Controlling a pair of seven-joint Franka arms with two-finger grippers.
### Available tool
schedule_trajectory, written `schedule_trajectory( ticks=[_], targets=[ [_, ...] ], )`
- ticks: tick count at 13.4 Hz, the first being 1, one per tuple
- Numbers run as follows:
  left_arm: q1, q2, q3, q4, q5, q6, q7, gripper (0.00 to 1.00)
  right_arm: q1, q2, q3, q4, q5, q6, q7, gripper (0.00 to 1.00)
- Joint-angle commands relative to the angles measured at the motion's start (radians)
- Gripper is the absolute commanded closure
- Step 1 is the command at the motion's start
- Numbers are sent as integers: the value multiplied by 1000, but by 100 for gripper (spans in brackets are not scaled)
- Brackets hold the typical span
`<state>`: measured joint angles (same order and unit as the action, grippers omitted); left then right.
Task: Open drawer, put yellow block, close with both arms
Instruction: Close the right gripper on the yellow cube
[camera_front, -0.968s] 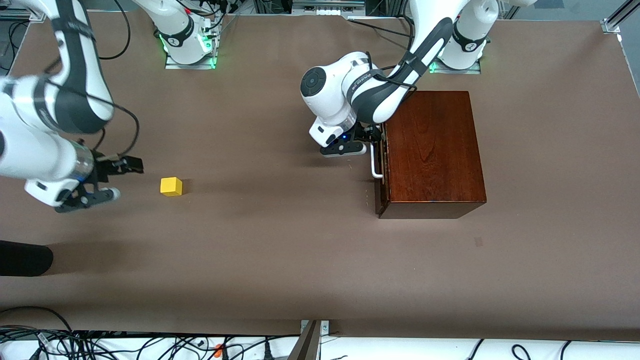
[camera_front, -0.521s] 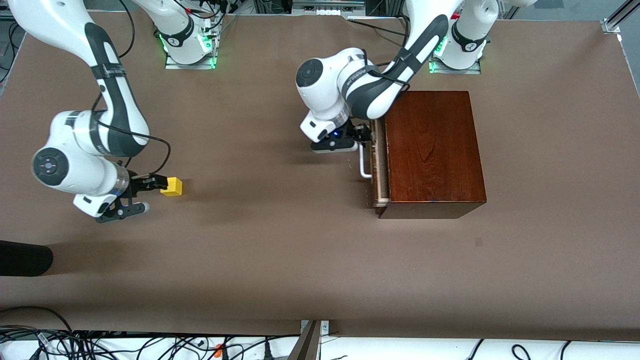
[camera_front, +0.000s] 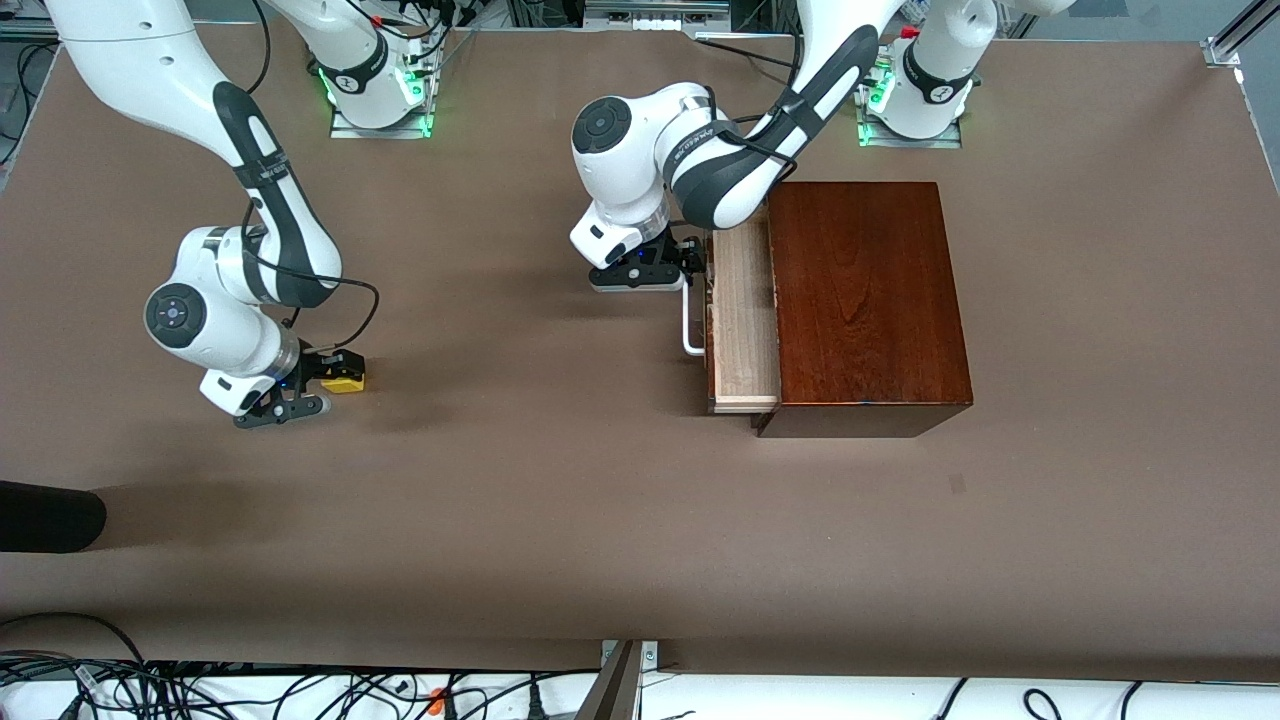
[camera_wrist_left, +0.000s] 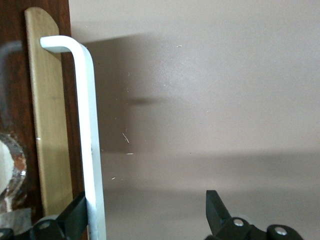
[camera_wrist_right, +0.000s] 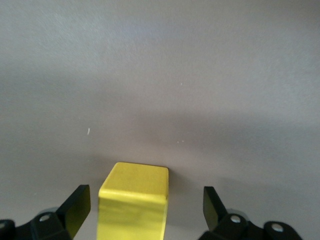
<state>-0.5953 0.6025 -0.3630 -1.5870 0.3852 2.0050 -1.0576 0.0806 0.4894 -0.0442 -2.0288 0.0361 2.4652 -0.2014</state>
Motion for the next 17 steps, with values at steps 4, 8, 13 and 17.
schedule_trajectory(
  ticks=[4,8,13,17],
  targets=[
    [-17,23,2,45,-20,4,-10,0,-7,-2,3,-44,19,44,3,40],
    [-18,13,1,77,-32,-2,-7,0,-7,-6,3,-34,18,34,-3,76],
    [-24,-24,1,87,-63,-12,2,0,-4,-52,20,8,8,-66,-114,84],
    [-14,-112,-2,139,-87,-194,10,0,-1,-109,110,33,7,-97,-191,84]
  ],
)
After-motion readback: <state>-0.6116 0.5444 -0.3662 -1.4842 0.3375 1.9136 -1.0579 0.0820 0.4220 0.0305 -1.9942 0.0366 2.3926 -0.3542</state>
